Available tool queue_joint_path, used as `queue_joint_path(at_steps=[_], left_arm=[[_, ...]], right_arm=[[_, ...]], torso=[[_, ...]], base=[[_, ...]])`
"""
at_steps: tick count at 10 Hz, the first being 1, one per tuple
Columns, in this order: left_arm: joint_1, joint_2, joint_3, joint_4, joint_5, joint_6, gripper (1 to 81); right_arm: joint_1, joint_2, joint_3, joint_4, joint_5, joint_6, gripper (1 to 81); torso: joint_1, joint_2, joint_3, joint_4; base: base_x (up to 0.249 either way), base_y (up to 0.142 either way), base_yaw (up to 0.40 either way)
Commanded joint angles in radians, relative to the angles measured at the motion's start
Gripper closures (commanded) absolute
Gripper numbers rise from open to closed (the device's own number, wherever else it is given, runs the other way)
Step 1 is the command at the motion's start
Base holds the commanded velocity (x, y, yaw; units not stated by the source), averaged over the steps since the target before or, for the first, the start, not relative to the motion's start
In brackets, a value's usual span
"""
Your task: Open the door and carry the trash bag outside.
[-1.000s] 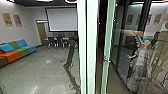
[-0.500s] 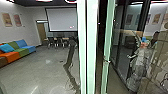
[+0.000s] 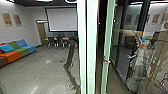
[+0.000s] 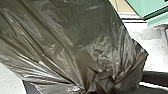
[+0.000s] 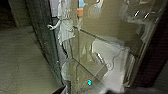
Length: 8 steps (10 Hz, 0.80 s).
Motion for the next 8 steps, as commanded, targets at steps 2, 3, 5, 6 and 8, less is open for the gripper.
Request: queue_joint_path(at_steps=[2, 3, 5, 6, 8], left_arm=[[-0.059, -0.012, 0.016, -0.008, 0.052, -0.002, 81.1], [-0.061, -0.01, 0.016, -0.008, 0.052, -0.002, 81.1], [-0.059, -0.009, 0.016, -0.007, 0.052, -0.002, 81.1], [-0.059, -0.009, 0.016, -0.007, 0.052, -0.002, 81.1], [-0.059, -0.01, 0.016, -0.007, 0.052, -0.002, 81.1]], right_arm=[[0.218, -0.125, 0.085, 0.009, -0.038, -0.018, 1.0], [0.225, -0.162, 0.153, 0.032, -0.078, -0.018, 1.0], [0.248, -0.194, 0.23, 0.049, -0.166, -0.018, 1.0], [0.261, -0.197, 0.246, 0.077, -0.195, -0.019, 1.0], [0.253, -0.208, 0.334, 0.111, -0.237, -0.018, 1.0]], torso=[[0.0, 0.0, 0.0, 0.0], [0.0, 0.0, 0.0, 0.0], [0.0, 0.0, 0.0, 0.0], [0.0, 0.0, 0.0, 0.0], [0.001, 0.0, 0.0, 0.0]], base=[[0.0, 0.0, 0.0], [0.0, 0.0, 0.0], [0.0, 0.0, 0.0], [0.0, 0.0, 0.0], [0.0, 0.0, 0.0]])
